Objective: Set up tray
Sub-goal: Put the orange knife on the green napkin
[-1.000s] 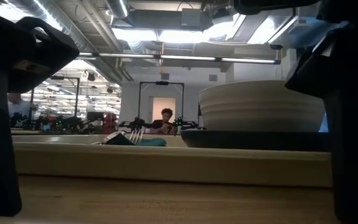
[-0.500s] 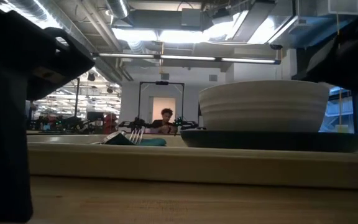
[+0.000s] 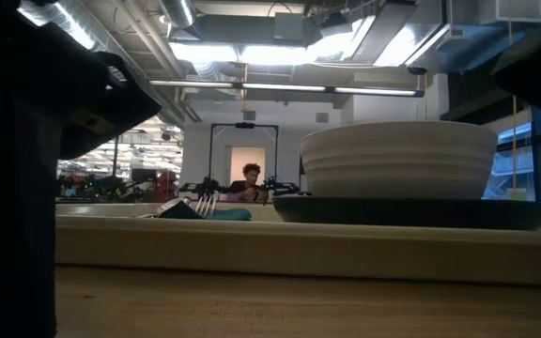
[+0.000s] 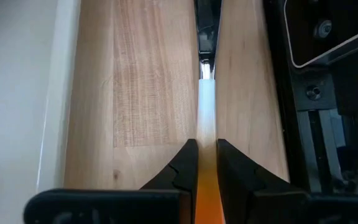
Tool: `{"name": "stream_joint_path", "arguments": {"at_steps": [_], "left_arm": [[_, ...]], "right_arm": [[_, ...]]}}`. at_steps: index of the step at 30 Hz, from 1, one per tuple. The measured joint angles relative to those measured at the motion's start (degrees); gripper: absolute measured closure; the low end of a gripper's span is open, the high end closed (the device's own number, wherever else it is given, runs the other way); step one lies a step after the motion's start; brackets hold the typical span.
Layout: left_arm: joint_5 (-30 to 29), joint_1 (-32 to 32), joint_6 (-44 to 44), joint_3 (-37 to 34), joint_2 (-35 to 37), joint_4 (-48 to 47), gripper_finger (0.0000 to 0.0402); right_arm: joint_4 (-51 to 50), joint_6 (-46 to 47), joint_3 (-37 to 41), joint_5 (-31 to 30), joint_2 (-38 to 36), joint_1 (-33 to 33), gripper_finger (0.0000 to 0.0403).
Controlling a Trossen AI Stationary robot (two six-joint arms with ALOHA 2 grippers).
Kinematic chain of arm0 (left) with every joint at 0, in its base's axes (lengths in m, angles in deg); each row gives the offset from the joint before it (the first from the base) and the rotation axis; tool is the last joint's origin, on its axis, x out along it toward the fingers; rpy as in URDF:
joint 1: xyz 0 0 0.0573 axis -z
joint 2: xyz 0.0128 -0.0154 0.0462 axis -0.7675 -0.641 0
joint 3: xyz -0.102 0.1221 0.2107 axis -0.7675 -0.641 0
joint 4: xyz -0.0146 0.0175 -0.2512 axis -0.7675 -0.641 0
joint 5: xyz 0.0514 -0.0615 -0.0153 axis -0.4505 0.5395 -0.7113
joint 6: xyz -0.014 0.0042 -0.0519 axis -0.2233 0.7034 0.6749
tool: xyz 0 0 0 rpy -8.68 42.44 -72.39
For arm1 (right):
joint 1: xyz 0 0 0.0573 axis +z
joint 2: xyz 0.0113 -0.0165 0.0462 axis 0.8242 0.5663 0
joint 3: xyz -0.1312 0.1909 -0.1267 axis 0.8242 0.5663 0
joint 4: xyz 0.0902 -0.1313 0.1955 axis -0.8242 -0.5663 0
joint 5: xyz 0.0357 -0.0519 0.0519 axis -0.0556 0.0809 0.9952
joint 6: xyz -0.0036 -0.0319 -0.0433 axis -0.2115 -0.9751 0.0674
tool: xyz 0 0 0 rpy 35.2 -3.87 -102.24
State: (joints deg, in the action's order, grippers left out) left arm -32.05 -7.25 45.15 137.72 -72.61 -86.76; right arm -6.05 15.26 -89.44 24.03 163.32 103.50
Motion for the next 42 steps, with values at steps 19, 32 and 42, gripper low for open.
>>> {"name": "stream_joint_path", "arguments": {"at_steps": [19,32,42], "left_arm": [[16.3,-3.6,-3.7,0.1,0.1,4.8,0.0378],[15.9,-3.7,-3.8,0.1,0.0,5.0,0.0401],[15.6,-3.7,-4.1,0.1,0.0,5.2,0.04]], "right_arm": [[1.6,-0.4,0.2,1.6,0.0,-0.1,0.0394],[-6.0,-3.2,-6.7,-4.3,0.9,0.0,0.0328],[-5.7,-1.8,-6.2,-5.9,0.8,-0.2,0.0238]]}}
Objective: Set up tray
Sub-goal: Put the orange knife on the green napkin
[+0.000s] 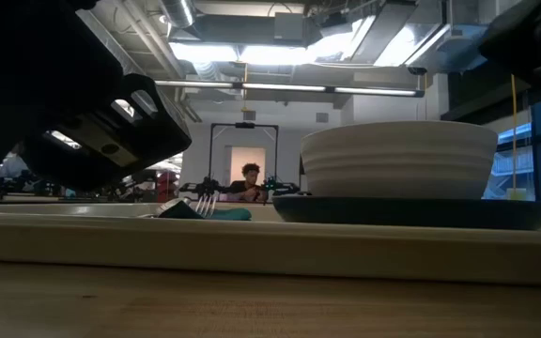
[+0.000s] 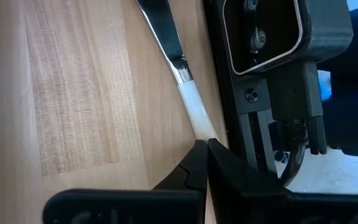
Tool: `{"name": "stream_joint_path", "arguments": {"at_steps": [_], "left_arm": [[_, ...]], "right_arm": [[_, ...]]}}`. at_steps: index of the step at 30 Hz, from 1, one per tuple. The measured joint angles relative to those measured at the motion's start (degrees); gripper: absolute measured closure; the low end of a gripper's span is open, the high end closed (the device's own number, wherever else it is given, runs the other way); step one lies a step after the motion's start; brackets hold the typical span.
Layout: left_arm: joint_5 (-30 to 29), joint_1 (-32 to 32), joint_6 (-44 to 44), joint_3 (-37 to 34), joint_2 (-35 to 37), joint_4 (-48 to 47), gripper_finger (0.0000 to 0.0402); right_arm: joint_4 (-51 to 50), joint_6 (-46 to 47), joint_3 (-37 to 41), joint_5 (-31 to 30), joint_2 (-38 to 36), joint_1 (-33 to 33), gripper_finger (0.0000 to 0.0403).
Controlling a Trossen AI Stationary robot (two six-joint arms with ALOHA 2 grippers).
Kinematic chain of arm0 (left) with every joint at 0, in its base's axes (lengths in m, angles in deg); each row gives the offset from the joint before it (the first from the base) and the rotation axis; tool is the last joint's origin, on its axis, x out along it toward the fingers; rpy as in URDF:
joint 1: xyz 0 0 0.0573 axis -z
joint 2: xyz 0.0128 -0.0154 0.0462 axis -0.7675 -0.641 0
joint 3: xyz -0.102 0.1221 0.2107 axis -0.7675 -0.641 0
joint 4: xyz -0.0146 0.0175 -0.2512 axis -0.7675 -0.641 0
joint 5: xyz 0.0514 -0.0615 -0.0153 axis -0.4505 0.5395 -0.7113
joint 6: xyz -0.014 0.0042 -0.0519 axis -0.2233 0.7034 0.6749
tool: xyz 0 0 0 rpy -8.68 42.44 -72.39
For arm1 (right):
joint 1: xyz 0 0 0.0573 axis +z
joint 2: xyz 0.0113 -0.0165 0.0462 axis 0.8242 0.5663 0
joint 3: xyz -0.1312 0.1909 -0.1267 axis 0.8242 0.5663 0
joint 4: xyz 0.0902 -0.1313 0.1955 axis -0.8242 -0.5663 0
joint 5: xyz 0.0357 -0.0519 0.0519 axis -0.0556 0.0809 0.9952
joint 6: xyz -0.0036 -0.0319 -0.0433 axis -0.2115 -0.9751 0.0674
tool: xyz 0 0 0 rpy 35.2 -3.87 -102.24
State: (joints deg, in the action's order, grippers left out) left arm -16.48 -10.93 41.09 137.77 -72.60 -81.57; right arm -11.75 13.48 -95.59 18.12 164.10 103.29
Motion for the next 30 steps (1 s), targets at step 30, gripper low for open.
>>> {"name": "stream_joint_path", "arguments": {"at_steps": [30], "left_arm": [[1.4,-0.7,-2.3,0.0,0.0,0.4,0.0398]], "right_arm": [[3.0,-0.3,-0.3,18.5,2.3,-3.5,0.0305]]}}
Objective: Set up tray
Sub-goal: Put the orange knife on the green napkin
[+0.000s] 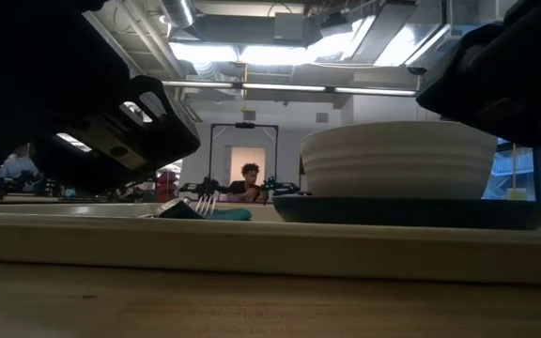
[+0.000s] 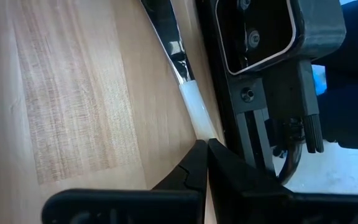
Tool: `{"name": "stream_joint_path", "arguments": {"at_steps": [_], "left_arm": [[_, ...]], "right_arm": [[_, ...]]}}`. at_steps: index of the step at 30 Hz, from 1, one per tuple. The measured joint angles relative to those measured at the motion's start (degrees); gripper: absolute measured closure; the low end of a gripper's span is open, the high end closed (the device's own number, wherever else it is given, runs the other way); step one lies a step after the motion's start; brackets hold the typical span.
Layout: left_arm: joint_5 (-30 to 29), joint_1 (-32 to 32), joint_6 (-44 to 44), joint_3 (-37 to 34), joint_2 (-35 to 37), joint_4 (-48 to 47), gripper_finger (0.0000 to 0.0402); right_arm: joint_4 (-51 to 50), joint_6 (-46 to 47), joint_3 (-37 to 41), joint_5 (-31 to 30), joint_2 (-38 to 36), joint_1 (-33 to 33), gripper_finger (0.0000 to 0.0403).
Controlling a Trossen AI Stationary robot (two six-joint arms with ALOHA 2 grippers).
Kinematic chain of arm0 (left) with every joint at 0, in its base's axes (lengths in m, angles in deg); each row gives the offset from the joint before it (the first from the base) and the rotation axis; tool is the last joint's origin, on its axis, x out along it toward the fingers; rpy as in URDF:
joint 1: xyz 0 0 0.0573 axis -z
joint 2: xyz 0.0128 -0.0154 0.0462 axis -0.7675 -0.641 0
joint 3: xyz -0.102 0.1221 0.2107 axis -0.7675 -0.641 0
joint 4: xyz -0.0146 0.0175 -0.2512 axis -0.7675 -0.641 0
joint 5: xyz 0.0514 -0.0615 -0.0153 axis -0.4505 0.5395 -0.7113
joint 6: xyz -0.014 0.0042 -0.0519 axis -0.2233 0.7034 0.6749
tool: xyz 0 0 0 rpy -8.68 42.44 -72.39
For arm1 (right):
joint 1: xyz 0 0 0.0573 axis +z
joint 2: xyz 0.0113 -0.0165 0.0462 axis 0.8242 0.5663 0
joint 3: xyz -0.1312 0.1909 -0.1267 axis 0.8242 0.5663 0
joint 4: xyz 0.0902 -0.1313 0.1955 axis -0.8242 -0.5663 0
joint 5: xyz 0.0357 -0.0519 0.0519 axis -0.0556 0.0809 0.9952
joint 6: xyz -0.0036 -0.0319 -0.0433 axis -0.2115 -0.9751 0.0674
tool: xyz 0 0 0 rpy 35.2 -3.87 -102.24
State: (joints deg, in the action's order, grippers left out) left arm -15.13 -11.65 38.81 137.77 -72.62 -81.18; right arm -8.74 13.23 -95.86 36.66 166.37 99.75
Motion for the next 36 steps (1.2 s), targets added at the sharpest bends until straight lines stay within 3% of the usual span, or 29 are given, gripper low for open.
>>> {"name": "stream_joint_path", "arguments": {"at_steps": [7,20,29,36], "left_arm": [[-1.4,0.0,-1.9,0.0,0.0,-0.1,0.0397],[-8.0,0.2,-7.6,-0.8,4.7,-3.6,0.0353],[-7.2,0.3,-6.4,-0.3,3.2,-7.6,0.0339],[-5.0,0.0,-6.8,-0.8,5.9,-10.2,0.0325]], "right_arm": [[0.2,0.9,0.0,0.8,0.0,0.0,0.034],[0.7,3.2,0.0,4.1,0.0,-0.9,0.0349],[0.4,2.3,0.0,4.6,0.0,-1.5,0.0384],[0.9,2.4,0.0,4.6,0.0,-1.6,0.0401]]}}
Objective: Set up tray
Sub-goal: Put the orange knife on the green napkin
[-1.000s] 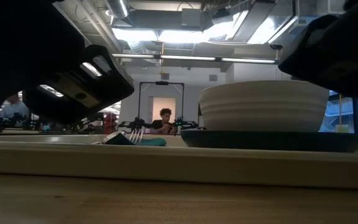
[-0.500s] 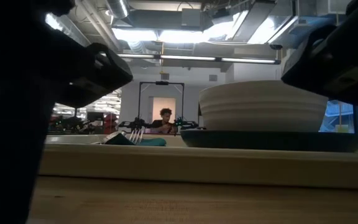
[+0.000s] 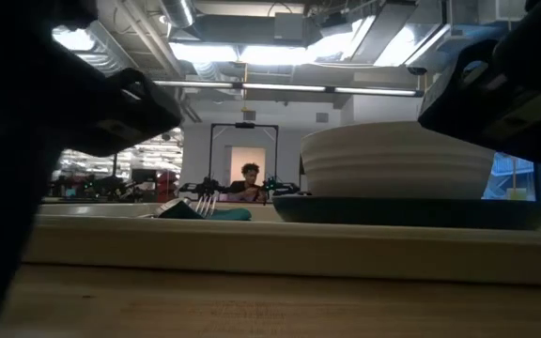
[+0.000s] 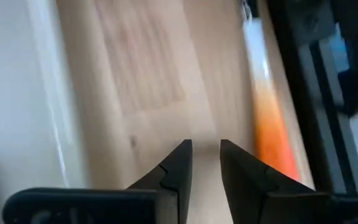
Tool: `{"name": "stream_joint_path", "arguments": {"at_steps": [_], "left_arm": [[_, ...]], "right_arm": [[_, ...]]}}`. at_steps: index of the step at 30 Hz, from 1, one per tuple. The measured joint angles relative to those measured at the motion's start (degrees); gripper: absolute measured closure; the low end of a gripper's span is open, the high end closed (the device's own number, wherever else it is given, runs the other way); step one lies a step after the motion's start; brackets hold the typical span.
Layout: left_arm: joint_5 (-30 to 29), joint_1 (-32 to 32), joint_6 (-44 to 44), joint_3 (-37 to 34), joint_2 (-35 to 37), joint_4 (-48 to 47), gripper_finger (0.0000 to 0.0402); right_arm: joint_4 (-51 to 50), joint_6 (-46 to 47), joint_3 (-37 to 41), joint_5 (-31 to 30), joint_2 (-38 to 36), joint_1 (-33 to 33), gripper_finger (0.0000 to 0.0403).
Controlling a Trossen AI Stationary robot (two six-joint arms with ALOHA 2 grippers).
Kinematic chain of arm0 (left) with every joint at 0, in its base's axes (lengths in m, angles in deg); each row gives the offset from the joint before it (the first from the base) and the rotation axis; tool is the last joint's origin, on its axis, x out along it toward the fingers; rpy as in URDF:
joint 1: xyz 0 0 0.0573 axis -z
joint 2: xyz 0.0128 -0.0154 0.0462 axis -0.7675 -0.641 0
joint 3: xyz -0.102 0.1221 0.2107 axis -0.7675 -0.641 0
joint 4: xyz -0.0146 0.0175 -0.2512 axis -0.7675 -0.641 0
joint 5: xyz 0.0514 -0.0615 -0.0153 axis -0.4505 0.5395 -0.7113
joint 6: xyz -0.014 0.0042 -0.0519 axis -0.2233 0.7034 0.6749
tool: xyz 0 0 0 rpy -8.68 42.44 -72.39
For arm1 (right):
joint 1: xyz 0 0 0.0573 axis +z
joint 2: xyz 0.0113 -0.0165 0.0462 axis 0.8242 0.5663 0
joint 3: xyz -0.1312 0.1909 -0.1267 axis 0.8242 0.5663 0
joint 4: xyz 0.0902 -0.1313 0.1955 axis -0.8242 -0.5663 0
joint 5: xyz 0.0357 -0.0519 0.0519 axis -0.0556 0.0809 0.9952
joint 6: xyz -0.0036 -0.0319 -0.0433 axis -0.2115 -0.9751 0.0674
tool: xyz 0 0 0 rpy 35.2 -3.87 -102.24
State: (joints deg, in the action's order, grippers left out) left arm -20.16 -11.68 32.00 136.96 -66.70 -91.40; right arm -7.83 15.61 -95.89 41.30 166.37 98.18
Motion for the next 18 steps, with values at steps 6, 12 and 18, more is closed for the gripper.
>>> {"name": "stream_joint_path", "arguments": {"at_steps": [6,12,18], "left_arm": [[1.3,0.5,0.1,0.1,1.9,0.6,0.032],[1.1,1.0,1.1,0.1,1.8,0.4,0.0317],[3.9,2.1,0.7,0.1,1.8,0.6,0.0299]], "right_arm": [[0.7,-0.2,0.0,-0.1,0.1,0.0,0.0401],[1.1,-0.4,0.0,-0.3,0.3,0.0,0.0402],[1.2,1.4,0.0,-0.3,0.3,0.0,0.0402]]}}
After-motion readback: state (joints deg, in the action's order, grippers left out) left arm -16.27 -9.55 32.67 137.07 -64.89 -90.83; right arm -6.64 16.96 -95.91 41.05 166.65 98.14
